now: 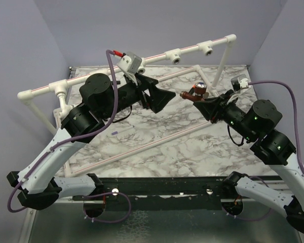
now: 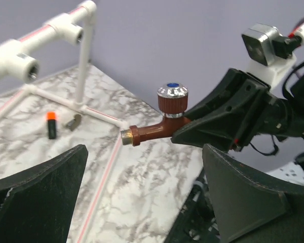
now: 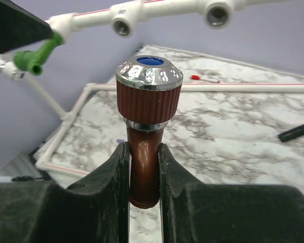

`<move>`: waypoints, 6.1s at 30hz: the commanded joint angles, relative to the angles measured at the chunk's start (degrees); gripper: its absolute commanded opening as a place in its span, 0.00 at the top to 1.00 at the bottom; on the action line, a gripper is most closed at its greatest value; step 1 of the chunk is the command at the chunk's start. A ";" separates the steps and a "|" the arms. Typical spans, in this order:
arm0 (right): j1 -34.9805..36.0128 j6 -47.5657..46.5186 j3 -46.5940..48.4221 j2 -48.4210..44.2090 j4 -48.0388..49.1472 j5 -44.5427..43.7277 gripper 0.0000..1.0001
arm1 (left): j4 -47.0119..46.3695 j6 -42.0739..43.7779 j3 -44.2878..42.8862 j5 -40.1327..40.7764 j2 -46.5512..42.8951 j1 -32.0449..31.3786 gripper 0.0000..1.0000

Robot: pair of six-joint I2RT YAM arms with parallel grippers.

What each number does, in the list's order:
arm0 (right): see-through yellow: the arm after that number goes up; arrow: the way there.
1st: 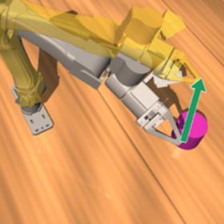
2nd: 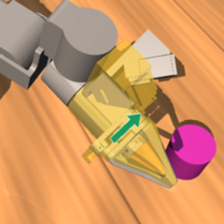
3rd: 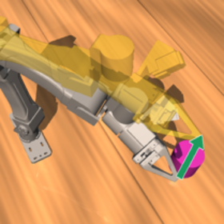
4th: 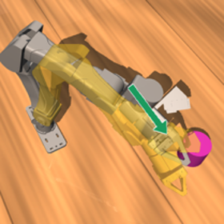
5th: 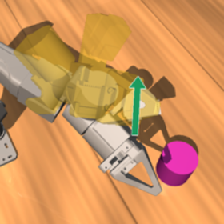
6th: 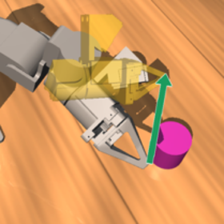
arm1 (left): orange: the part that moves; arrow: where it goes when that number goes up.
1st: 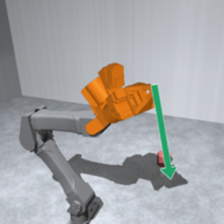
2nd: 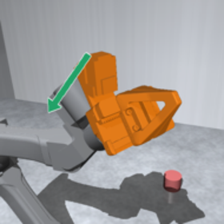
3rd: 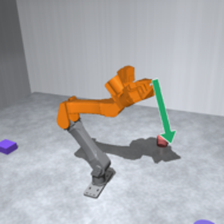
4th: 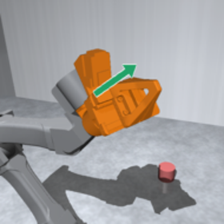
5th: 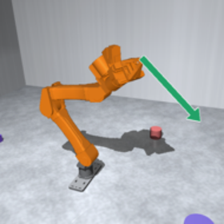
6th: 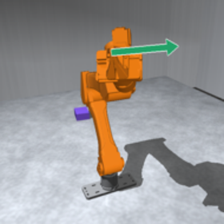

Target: Install the water faucets

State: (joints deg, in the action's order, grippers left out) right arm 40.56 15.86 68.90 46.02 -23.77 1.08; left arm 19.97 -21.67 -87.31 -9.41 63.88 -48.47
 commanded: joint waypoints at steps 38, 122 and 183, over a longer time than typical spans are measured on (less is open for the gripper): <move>-25.21 -19.47 -21.42 5.60 40.61 -5.58 0.99 | 3.69 10.40 -20.56 31.18 29.24 27.73 0.05; -34.49 -31.27 -18.67 22.68 64.99 19.54 1.00 | 0.34 15.51 -10.54 31.12 29.20 28.51 0.06; -33.96 25.35 -18.69 23.90 62.42 5.16 0.99 | 0.77 15.39 -10.17 30.57 28.57 28.43 0.06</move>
State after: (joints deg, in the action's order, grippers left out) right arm 6.04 31.44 48.71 70.52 42.02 8.43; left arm 15.44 -6.96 -98.91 22.09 93.41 -19.86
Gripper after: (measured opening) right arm 0.251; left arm 0.945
